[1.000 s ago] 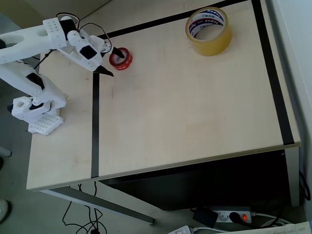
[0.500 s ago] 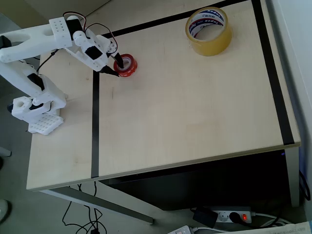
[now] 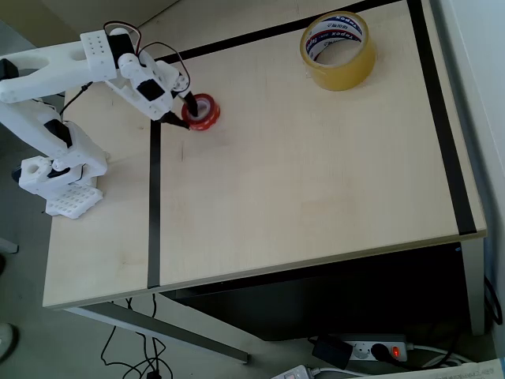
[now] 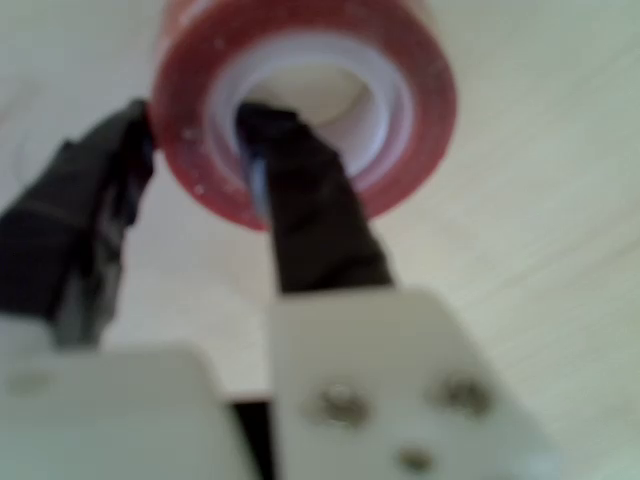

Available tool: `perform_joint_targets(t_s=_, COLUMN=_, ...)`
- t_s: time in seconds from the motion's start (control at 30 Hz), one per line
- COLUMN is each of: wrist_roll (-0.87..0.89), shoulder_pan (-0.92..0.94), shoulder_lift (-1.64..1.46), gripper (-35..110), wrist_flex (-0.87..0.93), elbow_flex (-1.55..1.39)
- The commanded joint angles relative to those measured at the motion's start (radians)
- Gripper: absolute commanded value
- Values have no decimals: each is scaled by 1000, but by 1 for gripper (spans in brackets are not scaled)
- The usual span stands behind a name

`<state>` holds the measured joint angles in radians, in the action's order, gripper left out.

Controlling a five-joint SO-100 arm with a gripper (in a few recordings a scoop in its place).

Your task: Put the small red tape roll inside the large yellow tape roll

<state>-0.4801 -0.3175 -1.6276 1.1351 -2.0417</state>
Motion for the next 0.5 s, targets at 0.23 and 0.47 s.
perform_joint_targets(t_s=0.23, wrist_roll=-146, shoulder_pan=98, shoulder_lift=-196, gripper=0, wrist_flex=138, elbow_flex=360)
perform_joint_targets(t_s=0.47, wrist_roll=-146, shoulder_pan=130, shoulder_lift=-54, gripper=0, wrist_flex=129, elbow_flex=704)
